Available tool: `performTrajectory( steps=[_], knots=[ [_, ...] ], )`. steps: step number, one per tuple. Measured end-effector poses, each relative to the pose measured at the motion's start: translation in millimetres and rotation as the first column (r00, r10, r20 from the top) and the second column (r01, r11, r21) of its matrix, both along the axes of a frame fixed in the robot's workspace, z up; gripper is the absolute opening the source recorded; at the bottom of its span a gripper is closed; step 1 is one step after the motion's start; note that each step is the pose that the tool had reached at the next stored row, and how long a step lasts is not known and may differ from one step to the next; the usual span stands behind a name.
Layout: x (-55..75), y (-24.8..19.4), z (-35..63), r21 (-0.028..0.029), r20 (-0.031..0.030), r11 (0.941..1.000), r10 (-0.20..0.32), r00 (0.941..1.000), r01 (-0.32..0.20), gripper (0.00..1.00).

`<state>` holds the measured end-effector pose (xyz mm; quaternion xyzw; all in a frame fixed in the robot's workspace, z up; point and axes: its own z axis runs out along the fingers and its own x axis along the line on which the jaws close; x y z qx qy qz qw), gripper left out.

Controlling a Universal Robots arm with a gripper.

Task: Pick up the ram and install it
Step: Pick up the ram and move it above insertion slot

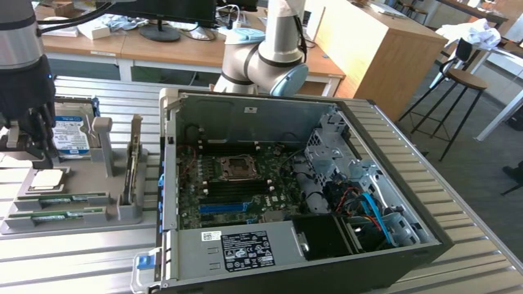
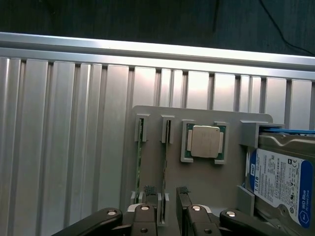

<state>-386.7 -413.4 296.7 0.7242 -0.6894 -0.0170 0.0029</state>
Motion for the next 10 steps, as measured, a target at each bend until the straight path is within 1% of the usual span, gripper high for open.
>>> performTrajectory(
  steps=[10],
  knots=[
    [0.0,0.0,-11.6,0.0000,0.0000,1.0000,0.000,1.0000,0.000,0.30]
  ],
)
